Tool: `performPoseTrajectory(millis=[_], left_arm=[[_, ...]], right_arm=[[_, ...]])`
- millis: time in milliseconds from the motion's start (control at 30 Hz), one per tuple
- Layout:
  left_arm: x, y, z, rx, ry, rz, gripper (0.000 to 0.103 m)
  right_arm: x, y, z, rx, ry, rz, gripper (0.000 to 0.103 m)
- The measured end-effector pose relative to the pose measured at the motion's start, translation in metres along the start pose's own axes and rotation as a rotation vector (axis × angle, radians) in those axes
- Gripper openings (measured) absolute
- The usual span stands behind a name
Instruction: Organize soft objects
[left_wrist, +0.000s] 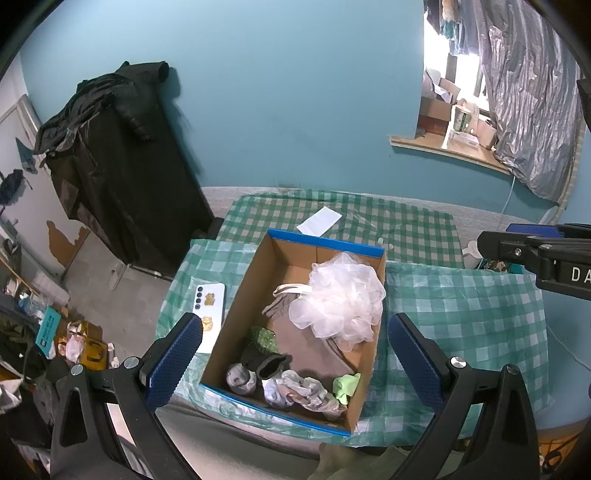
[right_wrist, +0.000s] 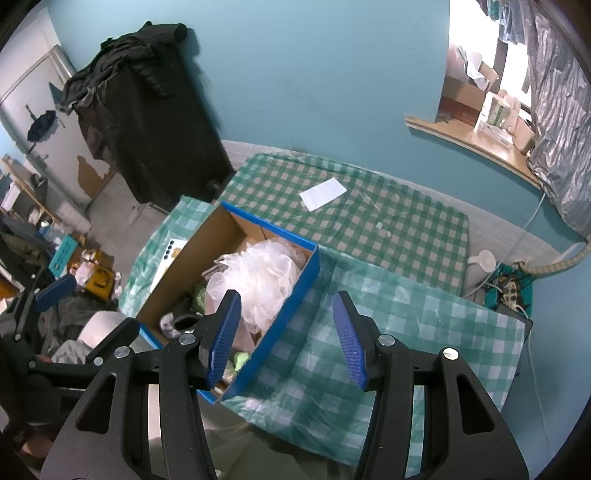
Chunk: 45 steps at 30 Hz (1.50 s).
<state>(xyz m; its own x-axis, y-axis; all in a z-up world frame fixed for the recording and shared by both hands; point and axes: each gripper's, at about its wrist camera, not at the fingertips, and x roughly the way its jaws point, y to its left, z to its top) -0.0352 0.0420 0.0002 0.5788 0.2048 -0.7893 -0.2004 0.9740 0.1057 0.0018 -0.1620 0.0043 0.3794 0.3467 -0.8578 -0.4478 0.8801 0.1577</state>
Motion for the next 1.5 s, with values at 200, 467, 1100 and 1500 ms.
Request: performPoseTrajectory(millis=[200,467,1100,1500], left_arm=[[-0.0004,-0.0007,-0.0008,-0.007,0.004,0.005,0.101],[-0.0005,-0.0024,-0.0021,-0.018,0.016,0.013,0.101],[-0.0004,-0.0053,-0.0026,-0.019,0.029,0.009,0.101],[0.0006,-0.0061,-0.0030,-0.017,0.033,0.008,0.101]], right_arm=[[-0.0007,-0.0009,-0.0007,-0.004,0.002,0.003,0.052],[-0.0007,-0.0006,-0.0008,-0.003,0.002,0.004,0.052],[0.0000,0.0010,0.0004,-0.003,0.005,0.002,0.052],[0.0003,0.0031,0.0005,-0.004,0.006,0.005,0.052]])
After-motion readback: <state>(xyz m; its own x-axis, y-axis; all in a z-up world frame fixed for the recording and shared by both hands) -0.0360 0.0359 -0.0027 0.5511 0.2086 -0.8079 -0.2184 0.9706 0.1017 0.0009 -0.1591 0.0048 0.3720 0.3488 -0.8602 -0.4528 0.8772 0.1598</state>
